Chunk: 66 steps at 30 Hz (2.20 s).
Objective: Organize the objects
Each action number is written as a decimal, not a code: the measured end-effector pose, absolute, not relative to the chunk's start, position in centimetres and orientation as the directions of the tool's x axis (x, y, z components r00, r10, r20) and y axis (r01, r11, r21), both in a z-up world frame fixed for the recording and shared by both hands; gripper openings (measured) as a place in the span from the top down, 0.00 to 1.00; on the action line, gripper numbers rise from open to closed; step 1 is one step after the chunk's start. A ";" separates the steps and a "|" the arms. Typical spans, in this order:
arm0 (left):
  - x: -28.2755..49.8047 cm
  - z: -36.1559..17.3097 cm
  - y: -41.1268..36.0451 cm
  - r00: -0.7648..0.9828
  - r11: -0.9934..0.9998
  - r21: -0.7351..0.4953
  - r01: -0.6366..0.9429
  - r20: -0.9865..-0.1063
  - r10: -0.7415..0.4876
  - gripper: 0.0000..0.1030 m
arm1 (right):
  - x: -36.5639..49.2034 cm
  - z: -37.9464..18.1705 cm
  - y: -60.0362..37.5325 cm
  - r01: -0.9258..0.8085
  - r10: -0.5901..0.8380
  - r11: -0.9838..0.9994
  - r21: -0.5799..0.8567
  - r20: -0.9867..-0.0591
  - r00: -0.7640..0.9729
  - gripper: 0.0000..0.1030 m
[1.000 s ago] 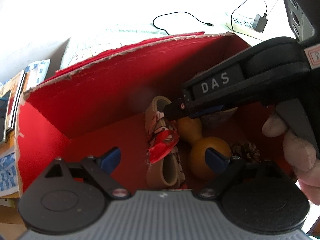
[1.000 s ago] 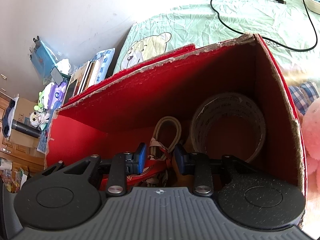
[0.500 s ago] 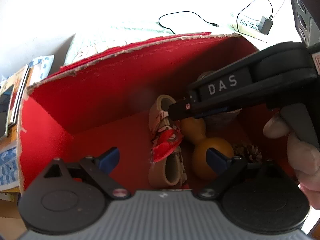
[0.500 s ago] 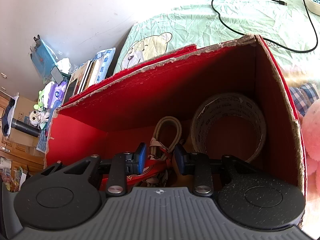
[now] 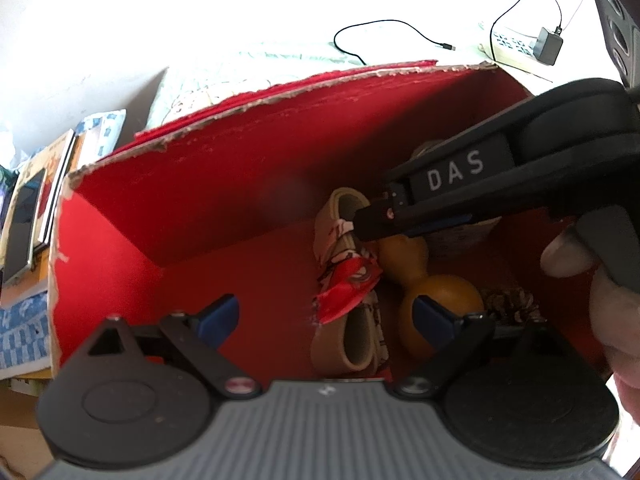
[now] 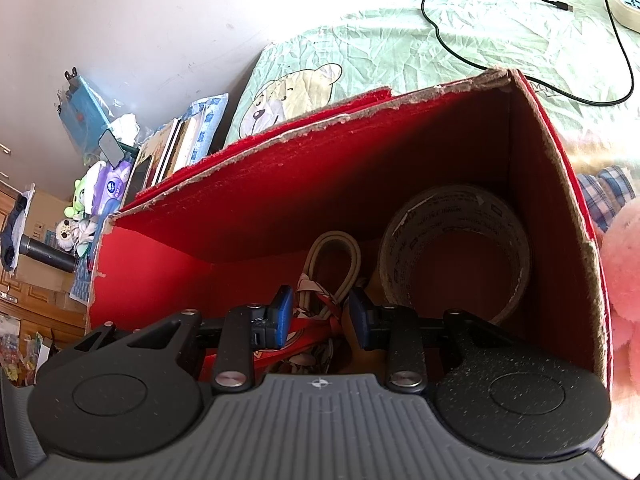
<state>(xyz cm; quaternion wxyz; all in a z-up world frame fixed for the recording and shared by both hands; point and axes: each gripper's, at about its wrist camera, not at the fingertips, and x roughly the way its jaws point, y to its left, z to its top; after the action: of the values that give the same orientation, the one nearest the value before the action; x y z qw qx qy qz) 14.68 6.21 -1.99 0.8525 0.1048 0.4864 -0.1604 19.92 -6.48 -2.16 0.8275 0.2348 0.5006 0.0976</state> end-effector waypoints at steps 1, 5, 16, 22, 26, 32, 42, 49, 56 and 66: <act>14.7 -2.0 6.2 0.476 0.927 0.022 0.374 -0.863 -0.171 0.09 | 19.9 -2.2 -6.5 0.075 0.395 0.871 0.485 -0.783 0.480 0.66; 14.7 -2.2 6.1 0.479 0.928 0.035 0.370 -0.863 -0.158 0.09 | 20.0 -2.2 -6.5 0.074 0.392 0.873 0.482 -0.784 0.481 0.66; 14.5 -2.1 6.1 0.513 0.928 0.056 0.368 -0.845 -0.152 0.09 | 20.1 -2.2 -6.5 0.076 0.393 0.871 0.486 -0.781 0.485 0.66; 14.2 -2.0 6.0 0.542 0.927 0.072 0.368 -0.826 -0.152 0.09 | 20.0 -2.1 -6.4 0.078 0.387 0.871 0.484 -0.777 0.497 0.66; 14.3 -1.6 6.4 0.559 0.942 0.046 0.332 -0.814 -0.157 0.09 | 19.9 -2.0 -6.5 0.075 0.382 0.872 0.484 -0.768 0.513 0.66; 13.5 0.1 7.0 0.600 0.957 0.078 0.280 -0.793 -0.111 0.09 | 18.7 -0.8 -6.2 0.069 0.311 0.902 0.427 -0.751 0.583 0.66; 10.3 3.3 8.9 0.648 0.975 0.108 0.192 -0.761 -0.044 0.03 | 14.2 2.1 -5.9 0.043 0.202 0.945 0.325 -0.682 0.702 0.65; 8.2 4.6 8.8 0.671 0.982 0.113 0.149 -0.741 -0.017 0.03 | 11.0 3.1 -5.7 0.011 0.208 0.948 0.318 -0.645 0.735 0.60; 6.2 5.4 8.1 0.680 0.989 0.114 0.098 -0.733 0.017 0.03 | 7.9 4.2 -6.0 -0.032 0.210 0.955 0.295 -0.596 0.775 0.47; 3.4 6.1 7.1 0.685 0.990 0.135 0.027 -0.724 0.080 0.03 | 5.2 4.9 -6.4 -0.127 0.290 0.942 0.310 -0.563 0.774 0.47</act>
<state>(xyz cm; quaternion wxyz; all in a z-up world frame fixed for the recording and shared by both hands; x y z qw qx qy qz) 3.43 7.13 6.10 0.9153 0.0675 0.3968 0.0146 5.21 -6.39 4.94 0.9330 0.1281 0.3173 0.1117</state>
